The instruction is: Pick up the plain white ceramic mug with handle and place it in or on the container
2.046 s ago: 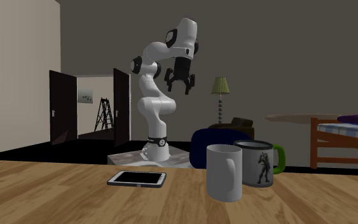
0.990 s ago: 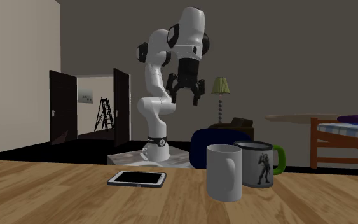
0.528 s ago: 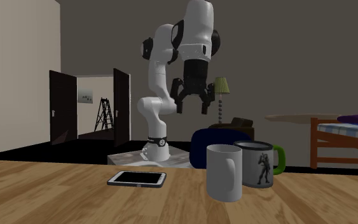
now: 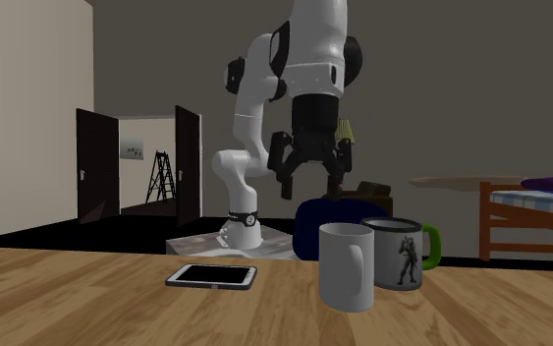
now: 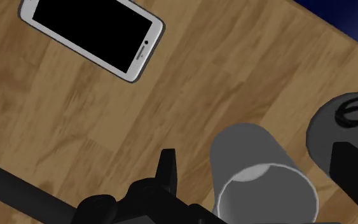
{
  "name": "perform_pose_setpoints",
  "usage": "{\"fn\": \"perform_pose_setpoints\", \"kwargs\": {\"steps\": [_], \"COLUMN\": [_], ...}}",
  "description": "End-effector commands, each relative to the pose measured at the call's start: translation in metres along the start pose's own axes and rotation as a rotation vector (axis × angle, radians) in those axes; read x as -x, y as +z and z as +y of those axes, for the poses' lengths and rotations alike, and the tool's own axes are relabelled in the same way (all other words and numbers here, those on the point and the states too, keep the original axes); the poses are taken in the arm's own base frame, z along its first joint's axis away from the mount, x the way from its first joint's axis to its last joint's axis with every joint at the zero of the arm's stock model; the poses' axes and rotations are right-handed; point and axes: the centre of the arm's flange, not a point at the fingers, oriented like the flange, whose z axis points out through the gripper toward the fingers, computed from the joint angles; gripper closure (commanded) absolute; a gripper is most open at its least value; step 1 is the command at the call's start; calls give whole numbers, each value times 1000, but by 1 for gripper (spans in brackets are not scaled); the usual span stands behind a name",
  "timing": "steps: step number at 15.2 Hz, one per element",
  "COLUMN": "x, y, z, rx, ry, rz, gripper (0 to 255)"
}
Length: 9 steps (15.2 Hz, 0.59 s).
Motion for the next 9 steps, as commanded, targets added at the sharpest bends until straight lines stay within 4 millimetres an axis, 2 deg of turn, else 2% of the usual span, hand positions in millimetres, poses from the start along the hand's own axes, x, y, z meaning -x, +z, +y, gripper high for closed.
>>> {"fn": "perform_pose_setpoints", "kwargs": {"steps": [1, 4, 9], "x": [-23, -59, -61], "y": [7, 18, 39], "z": [6, 18, 18], "rx": [-7, -16, -17], "ry": [-2, -2, -2], "rz": [5, 12, 12], "gripper": [0, 0, 0]}}
